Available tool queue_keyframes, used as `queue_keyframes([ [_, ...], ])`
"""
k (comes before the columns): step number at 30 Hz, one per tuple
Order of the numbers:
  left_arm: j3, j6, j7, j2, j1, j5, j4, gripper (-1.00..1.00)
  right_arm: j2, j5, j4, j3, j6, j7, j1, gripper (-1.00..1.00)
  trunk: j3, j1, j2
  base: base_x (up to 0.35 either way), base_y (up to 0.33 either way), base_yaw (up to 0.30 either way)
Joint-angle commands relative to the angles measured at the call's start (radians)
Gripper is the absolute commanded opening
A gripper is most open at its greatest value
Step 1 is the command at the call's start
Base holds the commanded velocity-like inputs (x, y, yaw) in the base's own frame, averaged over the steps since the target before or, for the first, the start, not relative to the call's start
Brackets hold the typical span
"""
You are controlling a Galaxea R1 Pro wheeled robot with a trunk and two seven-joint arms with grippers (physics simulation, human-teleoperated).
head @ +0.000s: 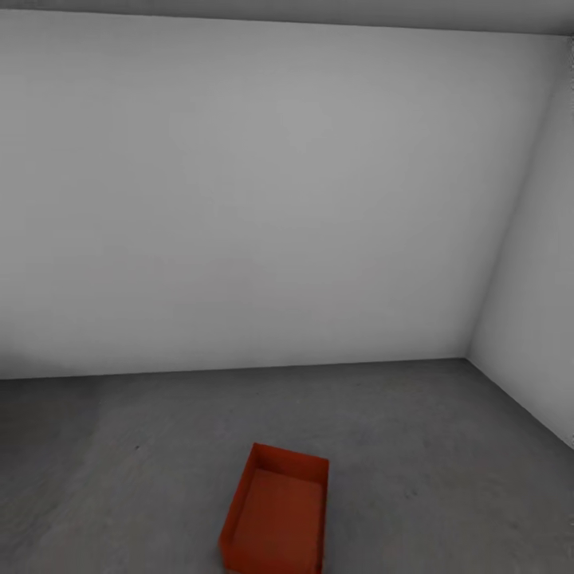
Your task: Move the two storage containers from the living room to the garage. In the garage, place one container on the floor and stack the other container on top of it (either order is fine).
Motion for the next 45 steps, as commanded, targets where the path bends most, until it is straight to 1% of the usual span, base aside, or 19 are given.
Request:
queue_keyframes([
  [1,-0.005,-0.001,0.001,0.0,0.0,0.006,0.0,1.0,0.001,-0.007,0.003,0.008,-0.005,-0.005,-0.001,1.0,-0.001,-0.001,-0.001,-0.345,0.119,0.0],
  [13,-0.005,0.0,0.002,0.0,0.0,0.006,0.0,1.0,0.002,-0.014,0.003,0.001,-0.005,-0.015,-0.001,1.0,-0.001,-0.001,-0.001,-0.345,0.127,-0.003],
  [18,-0.005,-0.001,0.002,0.0,0.0,0.006,0.0,1.0,0.002,-0.017,0.003,-0.003,-0.004,-0.015,-0.001,1.0,-0.001,-0.001,-0.001,-0.345,0.13,-0.13],
  [25,-0.005,-0.001,0.001,0.0,0.0,0.006,0.0,1.0,0.001,-0.019,0.004,-0.005,-0.004,-0.014,-0.001,1.0,-0.001,-0.001,-0.001,-0.345,0.131,-0.236],
  [45,-0.005,-0.001,0.002,0.0,0.0,0.006,-0.001,1.0,0.001,-0.019,0.004,-0.005,-0.004,-0.014,-0.001,1.0,-0.001,-0.001,-0.001,-0.323,0.153,-0.293],
])
